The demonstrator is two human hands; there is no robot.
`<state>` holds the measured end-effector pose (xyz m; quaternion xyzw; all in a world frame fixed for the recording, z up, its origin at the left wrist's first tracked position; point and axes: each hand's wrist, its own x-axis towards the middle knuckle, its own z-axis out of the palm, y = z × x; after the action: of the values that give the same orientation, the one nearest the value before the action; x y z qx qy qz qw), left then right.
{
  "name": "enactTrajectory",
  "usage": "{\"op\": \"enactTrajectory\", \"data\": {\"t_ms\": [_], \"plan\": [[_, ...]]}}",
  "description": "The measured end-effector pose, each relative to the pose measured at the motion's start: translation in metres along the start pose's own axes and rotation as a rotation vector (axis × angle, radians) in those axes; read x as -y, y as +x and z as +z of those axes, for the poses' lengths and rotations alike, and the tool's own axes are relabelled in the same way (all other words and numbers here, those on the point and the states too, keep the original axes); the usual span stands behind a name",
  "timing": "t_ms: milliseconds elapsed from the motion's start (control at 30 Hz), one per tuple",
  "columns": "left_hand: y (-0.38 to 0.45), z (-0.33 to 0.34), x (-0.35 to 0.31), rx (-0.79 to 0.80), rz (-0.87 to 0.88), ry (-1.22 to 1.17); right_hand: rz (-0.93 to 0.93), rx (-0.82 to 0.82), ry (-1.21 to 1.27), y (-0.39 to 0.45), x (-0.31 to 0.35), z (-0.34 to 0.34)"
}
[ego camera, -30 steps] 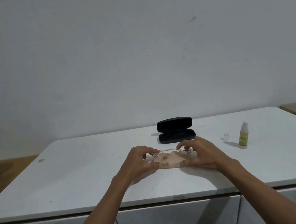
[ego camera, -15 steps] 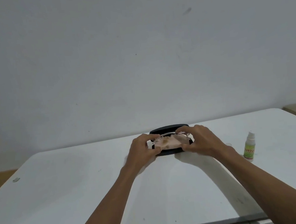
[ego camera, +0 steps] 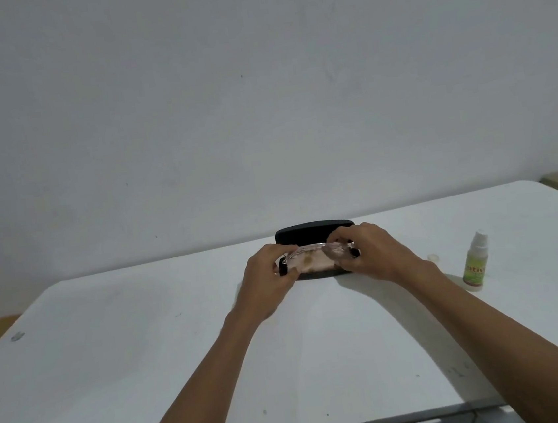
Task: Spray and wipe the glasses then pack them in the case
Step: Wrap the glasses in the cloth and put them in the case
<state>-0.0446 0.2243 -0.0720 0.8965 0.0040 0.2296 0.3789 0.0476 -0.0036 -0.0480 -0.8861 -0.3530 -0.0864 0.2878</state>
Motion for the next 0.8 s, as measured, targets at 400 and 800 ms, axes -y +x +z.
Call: {"op": "enactTrajectory", "data": {"t_ms": [400,800], "plan": [[-0.001,-0.008,0.007,0.075,0.101,0.318,0.058,0.015,-0.117,-0.005,0.009,-0.003],[-0.006,-0.011,0.007,0.118,0.130,0.442,0.103,-0.032,-0.225,-0.009,0.016,0.002]]}}
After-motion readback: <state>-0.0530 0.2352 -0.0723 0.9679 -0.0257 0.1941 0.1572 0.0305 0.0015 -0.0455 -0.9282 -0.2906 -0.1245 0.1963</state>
